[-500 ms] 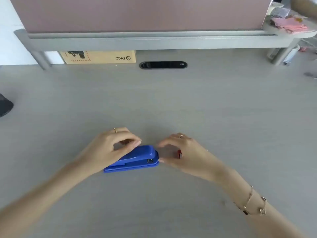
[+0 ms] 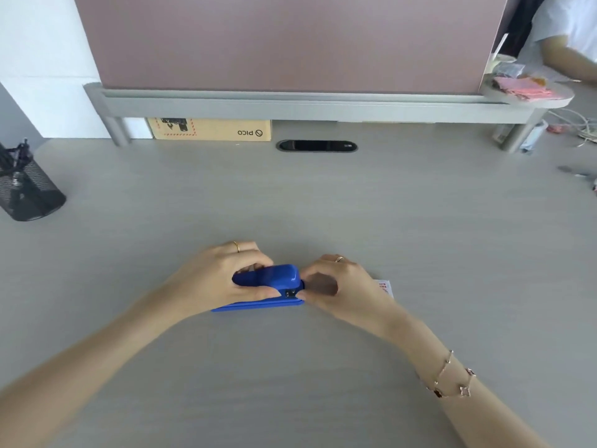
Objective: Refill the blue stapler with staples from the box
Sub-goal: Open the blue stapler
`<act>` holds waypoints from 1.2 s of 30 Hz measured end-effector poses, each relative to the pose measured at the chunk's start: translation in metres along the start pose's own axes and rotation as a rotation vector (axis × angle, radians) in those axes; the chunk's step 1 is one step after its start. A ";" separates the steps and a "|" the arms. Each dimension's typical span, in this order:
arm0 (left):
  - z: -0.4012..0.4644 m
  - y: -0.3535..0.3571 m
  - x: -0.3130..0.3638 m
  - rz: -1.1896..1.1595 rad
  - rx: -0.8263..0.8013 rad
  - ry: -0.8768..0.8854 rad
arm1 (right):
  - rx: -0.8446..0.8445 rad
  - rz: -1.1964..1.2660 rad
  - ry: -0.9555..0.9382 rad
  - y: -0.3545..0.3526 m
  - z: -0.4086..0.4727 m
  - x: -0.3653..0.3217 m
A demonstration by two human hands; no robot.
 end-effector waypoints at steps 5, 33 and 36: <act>0.003 -0.002 0.001 0.024 -0.013 0.013 | 0.029 0.038 0.003 0.002 0.001 -0.003; -0.006 -0.002 0.017 0.101 -0.004 -0.005 | 0.119 -0.054 0.026 0.014 0.002 -0.014; -0.005 0.000 0.016 0.129 0.016 0.001 | 0.125 -0.027 0.018 0.013 0.002 -0.013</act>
Point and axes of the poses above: each hand's wrist, its own z-axis towards the middle knuckle, its own y-axis out of the palm, x = y × z, the point moved 3 cm from there along z, towards the middle knuckle, and after that the axes turned 13 degrees about -x, right-handed, at the moved point
